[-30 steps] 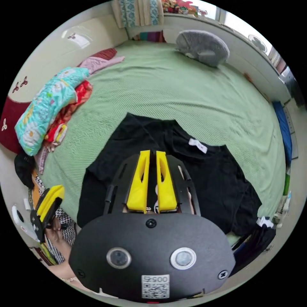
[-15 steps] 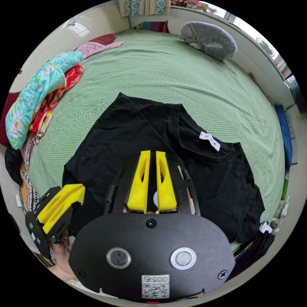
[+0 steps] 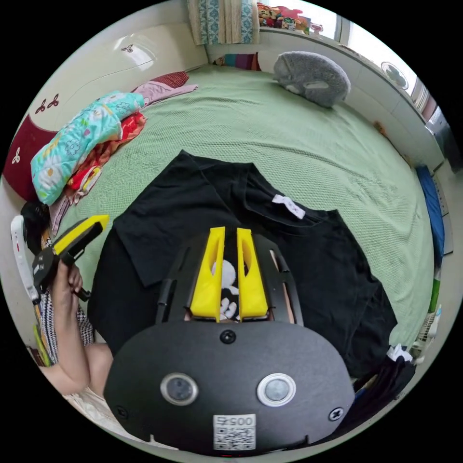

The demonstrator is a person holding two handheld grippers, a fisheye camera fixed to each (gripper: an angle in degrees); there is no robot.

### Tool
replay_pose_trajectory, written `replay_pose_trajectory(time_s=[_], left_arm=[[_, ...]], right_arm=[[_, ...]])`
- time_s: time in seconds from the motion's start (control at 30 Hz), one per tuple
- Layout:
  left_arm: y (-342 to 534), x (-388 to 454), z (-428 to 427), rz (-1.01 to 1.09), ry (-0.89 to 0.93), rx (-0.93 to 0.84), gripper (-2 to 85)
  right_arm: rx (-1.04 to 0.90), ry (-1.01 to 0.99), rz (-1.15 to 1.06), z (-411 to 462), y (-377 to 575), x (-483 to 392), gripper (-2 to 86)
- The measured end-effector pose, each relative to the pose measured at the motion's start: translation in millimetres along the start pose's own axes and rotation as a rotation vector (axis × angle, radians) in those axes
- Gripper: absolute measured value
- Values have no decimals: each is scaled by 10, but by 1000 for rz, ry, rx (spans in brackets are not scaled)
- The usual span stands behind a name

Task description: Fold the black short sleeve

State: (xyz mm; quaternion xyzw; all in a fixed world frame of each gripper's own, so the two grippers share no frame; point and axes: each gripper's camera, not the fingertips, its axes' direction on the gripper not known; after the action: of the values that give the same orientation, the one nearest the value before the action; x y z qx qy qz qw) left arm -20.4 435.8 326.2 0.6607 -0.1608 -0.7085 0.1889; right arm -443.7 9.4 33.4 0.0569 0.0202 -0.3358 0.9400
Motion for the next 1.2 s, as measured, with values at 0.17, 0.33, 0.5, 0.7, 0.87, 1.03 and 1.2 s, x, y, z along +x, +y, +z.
replay_pose_trajectory(time_s=[0.17,0.33,0.5,0.7,0.87,1.03,1.2], left_arm=[[168,710,-182,194,170,20,9],[428,1814,-109,467,385,-67,52],[631,2501,-19,617,532,-144,61],[609,2680,154,644,567,-178,62],[485,2589,267,604,594,-173,61],[402,2548,337,602,576,-169,59],[366,2476,338,584,593,-166,58]], right_arm=[[5,88,99,-465,427,710,28],[-15,187,277,-876,880,1585,50],[-70,234,460,-980,1140,2253,65],[-208,208,781,-650,1309,2905,58],[-231,237,900,-456,1349,3121,60],[-206,233,893,-363,1404,3104,32],[-124,254,835,-561,1397,2846,-13]])
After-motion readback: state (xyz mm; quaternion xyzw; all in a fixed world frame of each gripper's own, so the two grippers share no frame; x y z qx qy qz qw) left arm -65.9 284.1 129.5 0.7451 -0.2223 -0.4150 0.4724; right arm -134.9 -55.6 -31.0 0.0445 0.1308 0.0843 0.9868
